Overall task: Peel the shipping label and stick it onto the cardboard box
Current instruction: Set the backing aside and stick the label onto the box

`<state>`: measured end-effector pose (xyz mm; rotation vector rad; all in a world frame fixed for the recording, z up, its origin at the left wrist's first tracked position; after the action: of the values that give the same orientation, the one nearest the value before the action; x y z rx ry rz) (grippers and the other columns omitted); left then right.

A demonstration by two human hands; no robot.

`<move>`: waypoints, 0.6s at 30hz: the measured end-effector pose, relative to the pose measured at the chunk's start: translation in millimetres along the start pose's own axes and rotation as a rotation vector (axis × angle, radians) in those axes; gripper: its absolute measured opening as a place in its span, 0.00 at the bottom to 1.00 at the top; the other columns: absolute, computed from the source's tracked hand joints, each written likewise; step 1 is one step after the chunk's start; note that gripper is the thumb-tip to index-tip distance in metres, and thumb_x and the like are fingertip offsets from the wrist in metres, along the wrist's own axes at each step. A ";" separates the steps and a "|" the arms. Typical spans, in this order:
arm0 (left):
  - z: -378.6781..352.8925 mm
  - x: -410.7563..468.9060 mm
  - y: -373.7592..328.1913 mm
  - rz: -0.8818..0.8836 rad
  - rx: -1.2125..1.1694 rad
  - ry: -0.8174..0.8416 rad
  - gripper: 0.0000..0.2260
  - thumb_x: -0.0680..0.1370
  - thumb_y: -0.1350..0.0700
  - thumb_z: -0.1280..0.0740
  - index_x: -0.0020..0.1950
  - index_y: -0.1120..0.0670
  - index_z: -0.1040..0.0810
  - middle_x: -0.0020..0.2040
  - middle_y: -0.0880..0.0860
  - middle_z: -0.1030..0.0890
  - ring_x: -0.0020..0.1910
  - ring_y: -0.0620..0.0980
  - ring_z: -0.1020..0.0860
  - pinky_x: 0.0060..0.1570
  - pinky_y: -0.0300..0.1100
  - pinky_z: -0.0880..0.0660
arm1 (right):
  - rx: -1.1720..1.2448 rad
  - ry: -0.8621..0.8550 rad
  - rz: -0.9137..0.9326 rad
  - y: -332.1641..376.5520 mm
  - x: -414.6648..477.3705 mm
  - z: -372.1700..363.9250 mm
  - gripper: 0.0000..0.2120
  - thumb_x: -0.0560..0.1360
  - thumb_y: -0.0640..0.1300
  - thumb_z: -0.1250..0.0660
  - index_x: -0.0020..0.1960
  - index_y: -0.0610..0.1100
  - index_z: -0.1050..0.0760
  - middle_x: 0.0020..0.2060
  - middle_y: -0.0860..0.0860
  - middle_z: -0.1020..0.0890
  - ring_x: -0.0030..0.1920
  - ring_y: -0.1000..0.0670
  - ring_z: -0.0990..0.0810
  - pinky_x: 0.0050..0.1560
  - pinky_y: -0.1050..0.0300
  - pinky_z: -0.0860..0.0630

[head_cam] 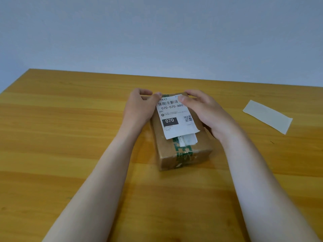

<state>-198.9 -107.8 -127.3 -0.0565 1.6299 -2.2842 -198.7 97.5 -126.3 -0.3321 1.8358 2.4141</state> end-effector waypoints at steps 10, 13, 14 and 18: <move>-13.2 -14.6 -11.6 -0.057 0.108 0.441 0.37 0.69 0.54 0.16 0.76 0.50 0.27 0.60 0.49 0.17 0.57 0.47 0.17 0.58 0.46 0.18 | -0.151 0.279 0.015 -6.2 -3.7 -0.8 0.63 0.53 0.57 0.16 0.83 0.60 0.41 0.71 0.55 0.23 0.66 0.52 0.19 0.71 0.47 0.24; -14.6 -14.6 -12.6 -0.073 0.106 0.452 0.36 0.69 0.55 0.16 0.74 0.50 0.27 0.58 0.48 0.16 0.56 0.47 0.17 0.53 0.43 0.18 | -0.167 0.269 0.023 -4.1 -5.1 -3.0 0.62 0.54 0.56 0.15 0.83 0.60 0.41 0.69 0.56 0.22 0.64 0.53 0.18 0.67 0.50 0.22; -15.3 -14.6 -12.6 -0.074 0.103 0.447 0.35 0.69 0.56 0.16 0.73 0.50 0.26 0.58 0.48 0.16 0.55 0.47 0.16 0.51 0.42 0.18 | -0.166 0.262 0.025 -3.2 -6.0 -3.4 0.60 0.56 0.54 0.14 0.82 0.60 0.40 0.69 0.56 0.22 0.63 0.53 0.18 0.66 0.51 0.21; -15.2 -12.6 -11.9 -0.070 0.098 0.402 0.30 0.68 0.56 0.16 0.68 0.50 0.23 0.55 0.49 0.15 0.50 0.46 0.15 0.41 0.38 0.18 | -0.151 0.219 0.023 0.0 -9.1 -2.5 0.47 0.66 0.47 0.15 0.78 0.60 0.35 0.66 0.57 0.21 0.60 0.53 0.17 0.58 0.54 0.21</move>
<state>-193.3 -86.9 -119.5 0.3994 1.7151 -2.5484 -189.6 95.6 -124.9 -0.6144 1.7465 2.6315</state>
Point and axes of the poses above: each hand's wrist, its own x-axis towards the middle knuckle, its own z-axis out of the back of the hand, y = z × x, the point moved 7 cm from there along x, towards the middle knuckle
